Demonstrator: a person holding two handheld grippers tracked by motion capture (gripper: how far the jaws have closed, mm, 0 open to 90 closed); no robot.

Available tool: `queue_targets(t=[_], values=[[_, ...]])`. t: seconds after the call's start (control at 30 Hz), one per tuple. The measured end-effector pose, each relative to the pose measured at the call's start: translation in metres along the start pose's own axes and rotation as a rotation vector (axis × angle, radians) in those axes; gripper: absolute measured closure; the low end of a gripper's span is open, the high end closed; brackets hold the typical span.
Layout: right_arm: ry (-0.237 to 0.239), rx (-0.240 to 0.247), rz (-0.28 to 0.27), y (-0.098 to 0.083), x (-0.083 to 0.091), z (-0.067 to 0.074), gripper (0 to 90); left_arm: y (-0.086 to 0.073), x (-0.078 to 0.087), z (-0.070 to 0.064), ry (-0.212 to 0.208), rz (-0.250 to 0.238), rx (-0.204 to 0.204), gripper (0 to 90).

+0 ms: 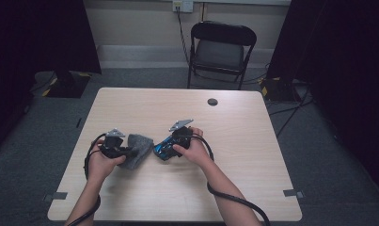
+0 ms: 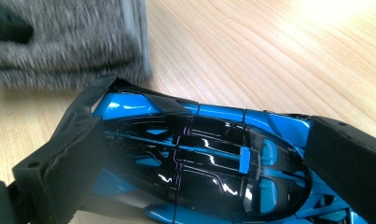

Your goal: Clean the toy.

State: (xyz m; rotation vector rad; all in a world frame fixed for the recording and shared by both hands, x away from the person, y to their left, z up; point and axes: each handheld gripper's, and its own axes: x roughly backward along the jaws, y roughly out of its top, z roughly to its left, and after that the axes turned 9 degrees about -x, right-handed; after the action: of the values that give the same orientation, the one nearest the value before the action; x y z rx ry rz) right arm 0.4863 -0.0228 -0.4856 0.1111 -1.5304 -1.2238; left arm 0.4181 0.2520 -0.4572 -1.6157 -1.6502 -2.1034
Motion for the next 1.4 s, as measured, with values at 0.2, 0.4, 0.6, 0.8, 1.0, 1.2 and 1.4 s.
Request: queue_targets(t=[0.2, 0.4, 0.6, 0.8, 1.0, 1.2, 1.4], values=[[0.000, 0.000, -0.005, 0.000, 0.000, 0.000, 0.0, 0.009, 0.006, 0.002, 0.025, -0.007, -0.004, 74.1], [-0.001, -0.002, -0.010, -0.001, 0.000, 0.000, 0.0, 0.021, 0.006, 0.006, 0.030, -0.029, 0.004, 74.0], [0.001, -0.001, -0.012, -0.001, 0.000, 0.000, 0.0, 0.035, 0.001, 0.011, 0.035, -0.040, -0.001, 74.1], [0.003, -0.001, -0.019, -0.002, 0.000, 0.000, 0.0, 0.049, -0.012, 0.016, 0.036, -0.050, -0.021, 73.9], [0.004, 0.002, -0.017, -0.002, 0.000, -0.001, 0.0, 0.064, -0.027, 0.022, 0.039, -0.055, -0.024, 73.9], [0.004, 0.000, -0.019, -0.002, 0.000, -0.001, 0.0, 0.074, -0.049, 0.023, 0.031, -0.045, -0.023, 73.9], [0.006, 0.002, -0.017, -0.002, 0.000, -0.001, 0.0, 0.080, -0.074, 0.020, 0.034, -0.036, -0.032, 73.7]])
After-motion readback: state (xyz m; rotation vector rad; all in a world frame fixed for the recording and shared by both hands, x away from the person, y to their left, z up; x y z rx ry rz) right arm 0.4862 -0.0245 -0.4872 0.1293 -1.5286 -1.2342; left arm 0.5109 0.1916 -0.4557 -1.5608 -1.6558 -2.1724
